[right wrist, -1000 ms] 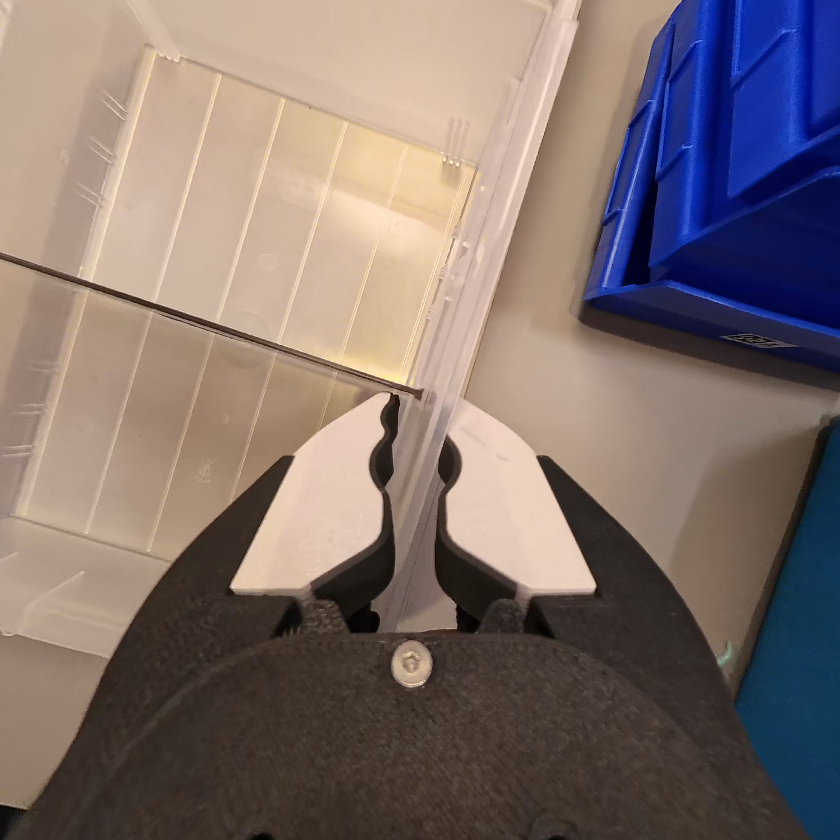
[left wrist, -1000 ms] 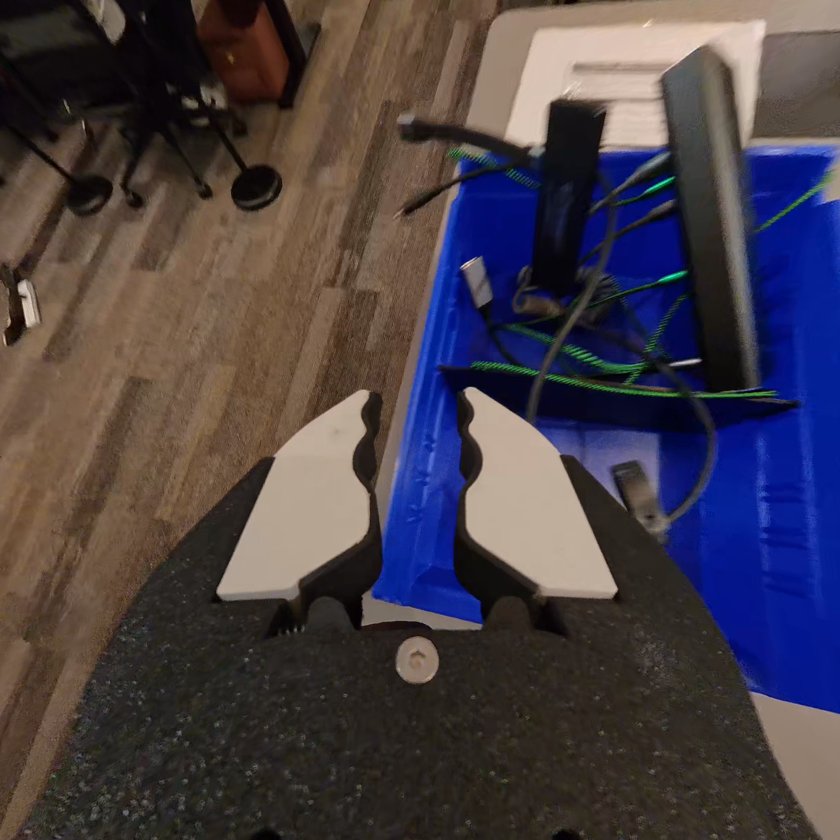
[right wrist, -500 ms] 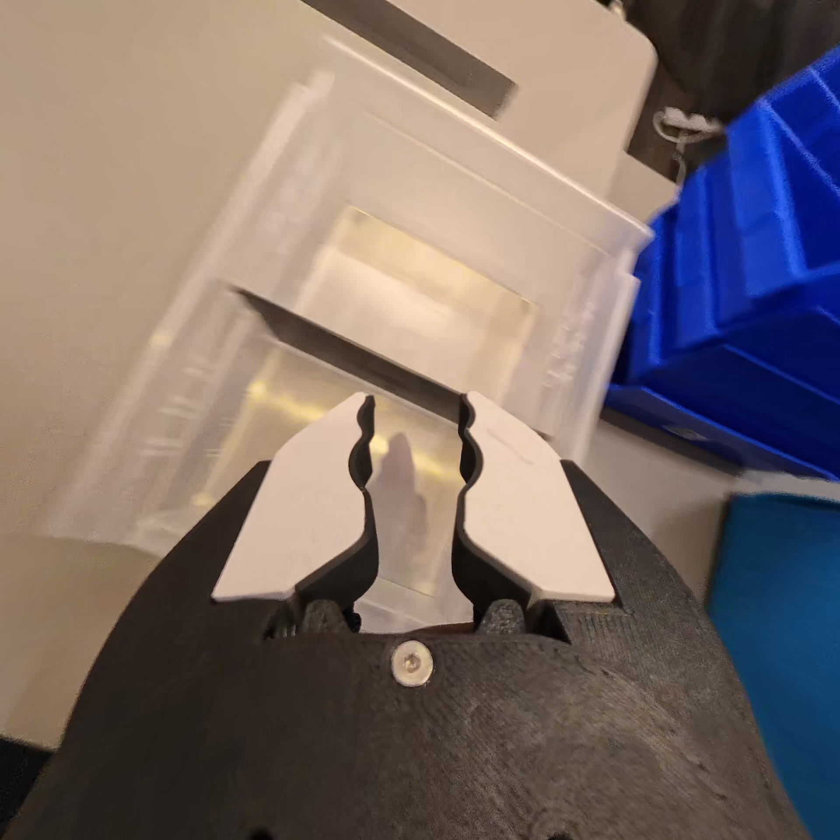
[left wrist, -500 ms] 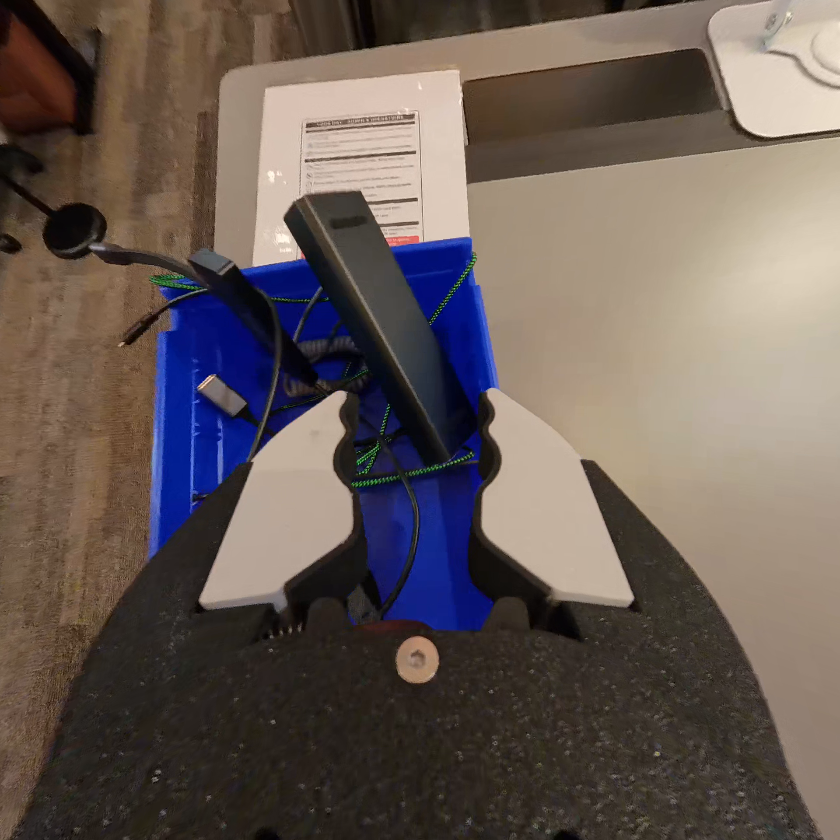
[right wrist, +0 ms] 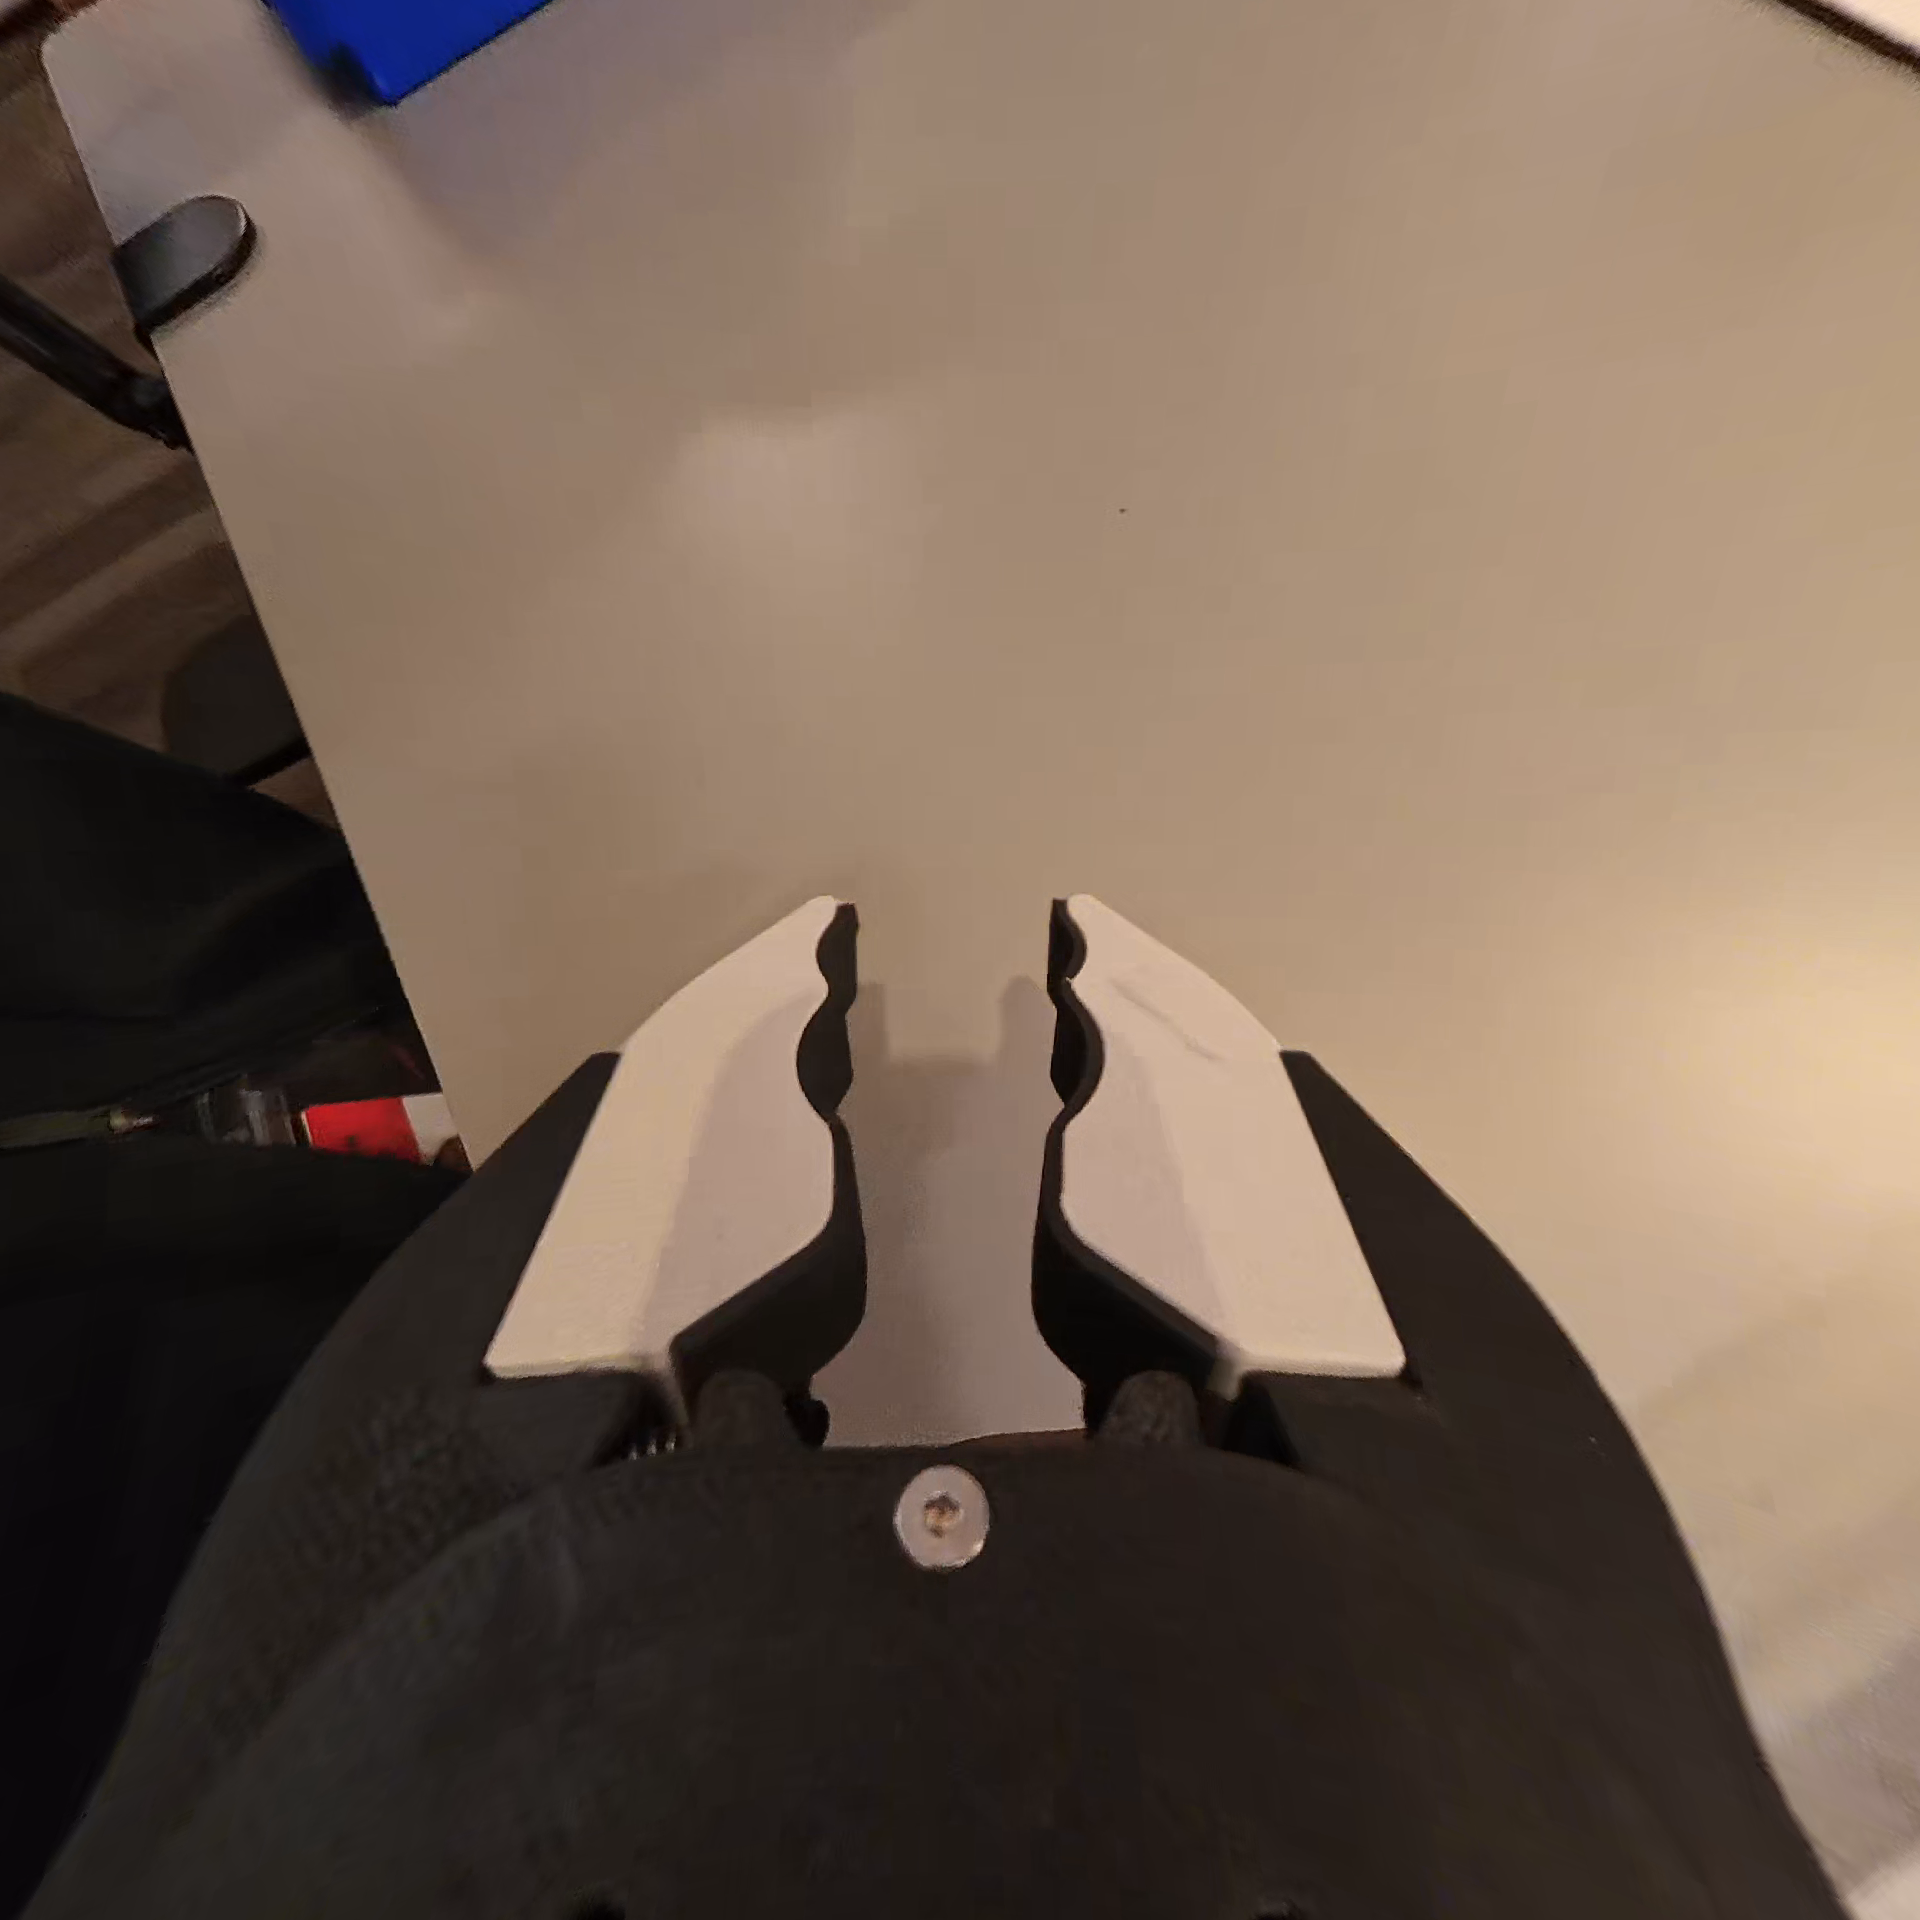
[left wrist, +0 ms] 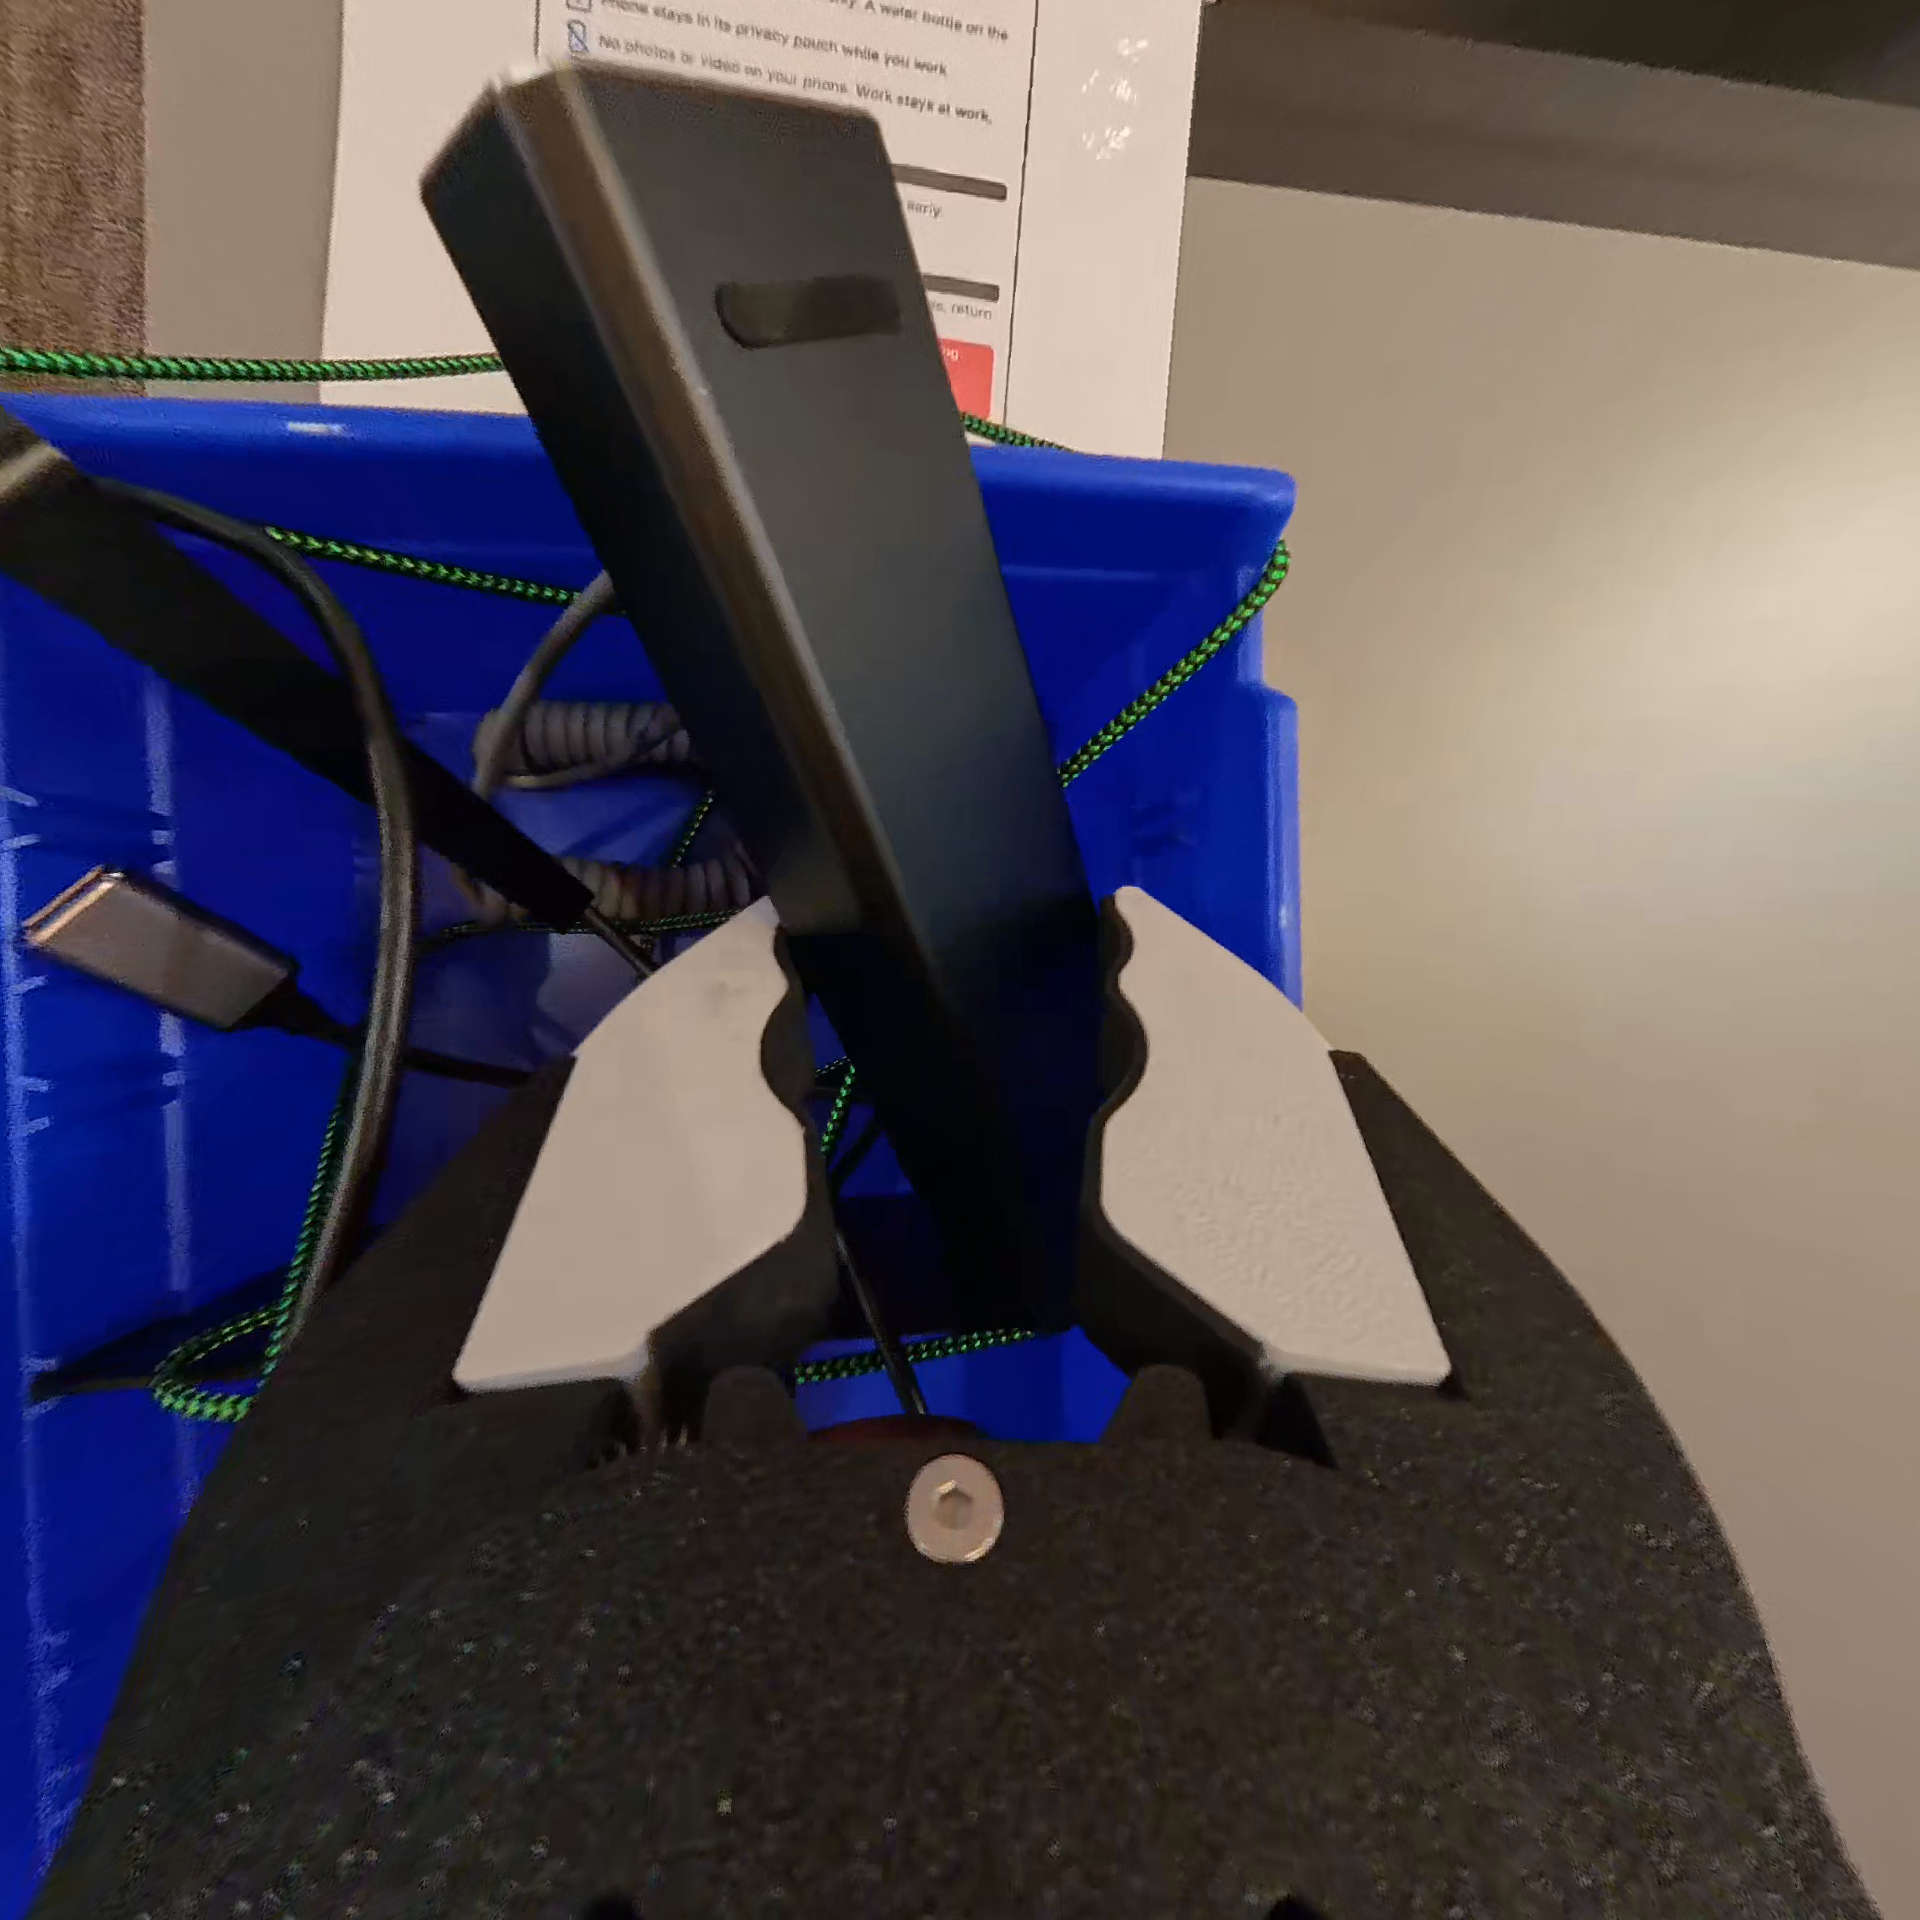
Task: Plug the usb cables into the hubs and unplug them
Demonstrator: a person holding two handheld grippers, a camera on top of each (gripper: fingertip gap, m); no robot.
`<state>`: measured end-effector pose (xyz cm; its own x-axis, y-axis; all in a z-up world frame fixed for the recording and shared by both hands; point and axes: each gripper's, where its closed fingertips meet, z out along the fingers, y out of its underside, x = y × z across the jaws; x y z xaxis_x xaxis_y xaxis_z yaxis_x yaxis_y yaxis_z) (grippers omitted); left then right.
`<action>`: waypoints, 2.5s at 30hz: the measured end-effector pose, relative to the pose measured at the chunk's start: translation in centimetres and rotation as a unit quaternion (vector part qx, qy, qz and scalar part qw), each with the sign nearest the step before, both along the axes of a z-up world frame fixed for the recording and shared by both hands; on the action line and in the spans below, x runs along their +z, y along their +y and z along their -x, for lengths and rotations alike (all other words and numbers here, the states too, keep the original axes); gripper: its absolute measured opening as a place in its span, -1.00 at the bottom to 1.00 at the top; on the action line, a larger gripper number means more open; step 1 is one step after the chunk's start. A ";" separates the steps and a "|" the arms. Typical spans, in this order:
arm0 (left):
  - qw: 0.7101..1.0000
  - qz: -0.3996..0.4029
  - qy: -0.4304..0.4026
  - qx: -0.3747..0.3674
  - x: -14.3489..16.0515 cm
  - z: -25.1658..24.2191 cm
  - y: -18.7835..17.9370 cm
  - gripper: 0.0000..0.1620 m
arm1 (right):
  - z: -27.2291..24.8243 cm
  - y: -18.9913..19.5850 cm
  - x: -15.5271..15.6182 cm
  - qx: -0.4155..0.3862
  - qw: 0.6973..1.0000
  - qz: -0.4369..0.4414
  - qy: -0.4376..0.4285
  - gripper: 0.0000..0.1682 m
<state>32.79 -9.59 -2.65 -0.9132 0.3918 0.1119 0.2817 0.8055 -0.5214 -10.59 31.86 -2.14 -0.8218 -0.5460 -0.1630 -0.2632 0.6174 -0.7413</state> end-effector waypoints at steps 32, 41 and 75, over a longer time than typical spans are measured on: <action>0.987 0.115 0.092 -0.059 13.8 0.6 3.0 -0.61 | 0.4 1.0 -5.2 0.005 0.998 -0.038 -0.044 -0.59; 0.978 0.151 0.128 -0.058 18.6 0.3 3.1 -0.62 | 0.6 1.1 -5.3 0.005 0.998 -0.035 -0.047 -0.59; 0.923 0.247 0.260 -0.142 29.4 6.1 10.9 -0.62 | 0.2 1.0 -6.0 0.024 0.998 -0.042 -0.042 -0.59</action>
<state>26.73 1.27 26.79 -0.6397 0.7271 0.2495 0.0527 0.3652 -0.9294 -10.84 32.85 -8.16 -0.7765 -0.5658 -0.2774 -0.2324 0.6664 -0.7084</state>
